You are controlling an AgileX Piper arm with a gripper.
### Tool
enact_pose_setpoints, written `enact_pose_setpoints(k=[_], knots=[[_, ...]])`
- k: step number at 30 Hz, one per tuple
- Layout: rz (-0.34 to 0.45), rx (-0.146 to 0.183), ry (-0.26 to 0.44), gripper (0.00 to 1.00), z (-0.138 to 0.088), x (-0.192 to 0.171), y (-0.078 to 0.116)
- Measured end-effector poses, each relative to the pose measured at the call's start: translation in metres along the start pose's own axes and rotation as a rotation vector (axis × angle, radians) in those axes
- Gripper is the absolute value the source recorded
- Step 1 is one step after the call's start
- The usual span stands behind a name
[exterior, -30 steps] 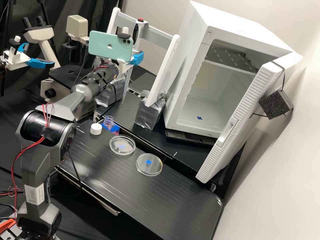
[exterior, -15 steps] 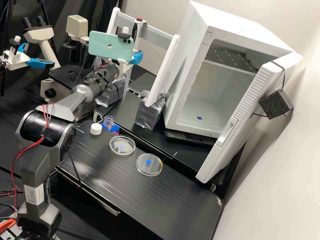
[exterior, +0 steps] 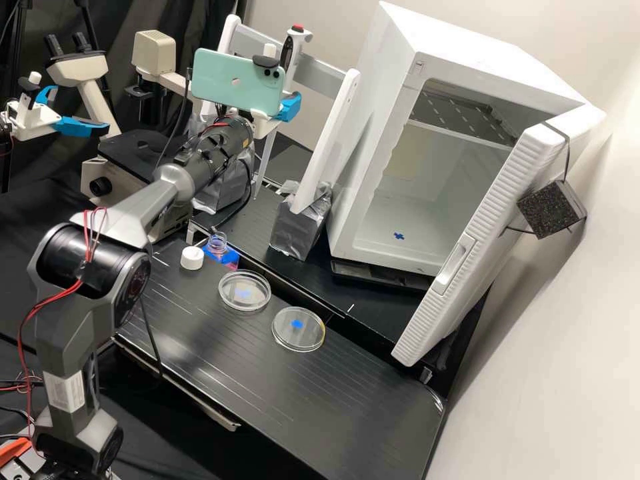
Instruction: Use the pipette
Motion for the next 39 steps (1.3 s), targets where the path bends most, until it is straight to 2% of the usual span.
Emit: enact_pose_setpoints(k=[5, 8, 14, 18, 22, 25, 27, 29, 33, 36, 39], knots=[[0.021, 0.013, 0.014, 0.00, -0.001, -0.005, 0.009], [0.021, 0.007, 0.024, 0.00, 0.000, -0.014, 0.012], [0.015, 0.031, 0.030, 0.00, 0.009, -0.040, 0.013], [0.029, 0.065, 0.040, 0.00, 0.016, -0.057, 0.011], [0.039, 0.124, 0.047, 0.00, 0.022, -0.074, 0.008], [0.037, 0.133, 0.047, 0.00, 0.025, -0.084, 0.004], [0.035, 0.150, 0.054, 0.00, 0.024, -0.090, -0.002], [0.031, 0.142, 0.069, 0.00, 0.022, -0.096, -0.009], [0.025, 0.097, 0.091, 0.00, 0.019, -0.101, -0.020], [0.025, 0.082, 0.094, 0.00, 0.020, -0.104, -0.027], [0.026, 0.084, 0.091, 0.00, 0.021, -0.106, -0.033]])
